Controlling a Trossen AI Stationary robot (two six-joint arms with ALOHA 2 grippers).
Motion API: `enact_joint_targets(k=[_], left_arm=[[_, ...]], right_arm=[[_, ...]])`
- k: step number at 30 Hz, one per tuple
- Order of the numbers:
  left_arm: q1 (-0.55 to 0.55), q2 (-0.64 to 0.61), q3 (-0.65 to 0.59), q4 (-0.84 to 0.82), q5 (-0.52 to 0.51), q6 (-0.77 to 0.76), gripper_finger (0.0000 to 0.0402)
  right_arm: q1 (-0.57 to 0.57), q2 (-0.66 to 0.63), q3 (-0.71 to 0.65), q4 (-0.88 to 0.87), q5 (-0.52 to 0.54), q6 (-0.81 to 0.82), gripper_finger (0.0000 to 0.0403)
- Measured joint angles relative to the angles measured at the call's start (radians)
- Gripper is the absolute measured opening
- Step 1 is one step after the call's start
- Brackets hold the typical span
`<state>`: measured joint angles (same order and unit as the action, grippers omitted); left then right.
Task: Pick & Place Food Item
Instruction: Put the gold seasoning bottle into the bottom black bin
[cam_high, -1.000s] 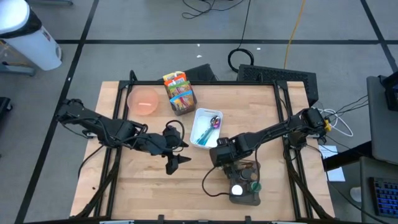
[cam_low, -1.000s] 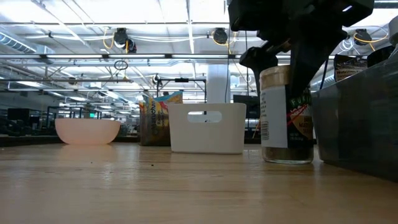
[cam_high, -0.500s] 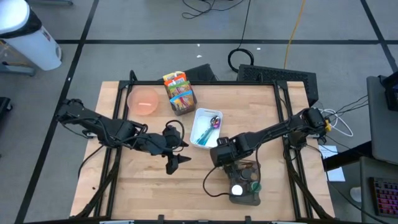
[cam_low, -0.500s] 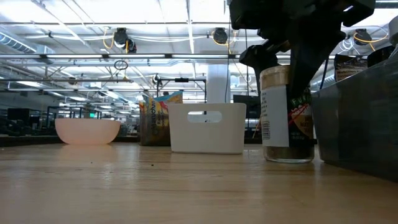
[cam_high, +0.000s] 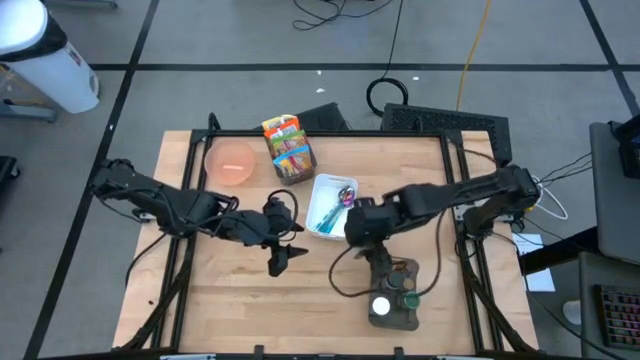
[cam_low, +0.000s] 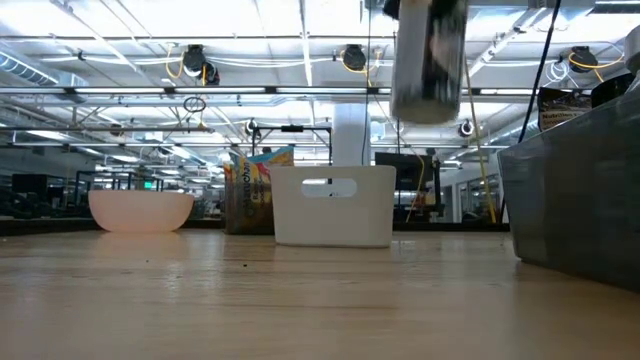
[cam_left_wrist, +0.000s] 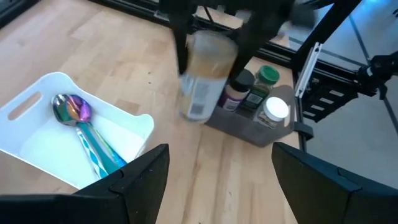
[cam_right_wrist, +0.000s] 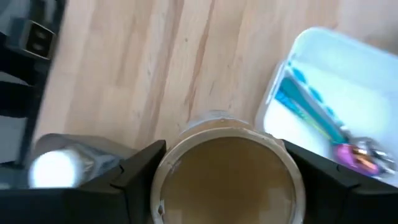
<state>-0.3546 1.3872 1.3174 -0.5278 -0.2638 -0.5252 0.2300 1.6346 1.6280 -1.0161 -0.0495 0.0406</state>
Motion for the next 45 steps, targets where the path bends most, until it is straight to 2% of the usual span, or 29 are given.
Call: enact_joint_targets(k=[4,9,15,20,24,31,37,45], left_arm=[[0.015,0.0,0.0,0.0,0.0,0.028,0.0292],[0.043,0.0,0.0,0.01,-0.002,0.016,0.0292],[0.077,0.0,0.0,0.039,-0.02,-0.071,0.0292],[0.093,0.019,0.0,0.139,-0.11,-0.184,0.0292],[0.093,0.066,0.0,0.283,-0.164,-0.264,0.0292],[0.082,0.184,0.0,0.498,-0.156,-0.337,0.0292],[0.077,0.261,0.0,0.549,-0.099,-0.375,0.0292],[0.078,0.284,0.0,0.53,0.002,-0.37,0.0292]], right_arm=[[0.018,-0.009,0.145,-0.121,0.008,-0.009,0.0265],[0.11,-0.013,0.304,-0.27,0.082,-0.059,0.0265],[0.227,-0.01,0.354,-0.443,0.101,-0.128,0.0265],[0.328,-0.014,0.356,-0.563,0.1,-0.223,0.0265],[0.408,-0.028,0.356,-0.527,0.101,-0.281,0.0265],[0.497,-0.03,0.326,-0.447,0.1,-0.335,0.0265],[0.534,-0.029,0.207,-0.247,0.067,-0.339,0.0265],[0.556,-0.026,0.058,-0.027,0.047,-0.336,0.0265]])
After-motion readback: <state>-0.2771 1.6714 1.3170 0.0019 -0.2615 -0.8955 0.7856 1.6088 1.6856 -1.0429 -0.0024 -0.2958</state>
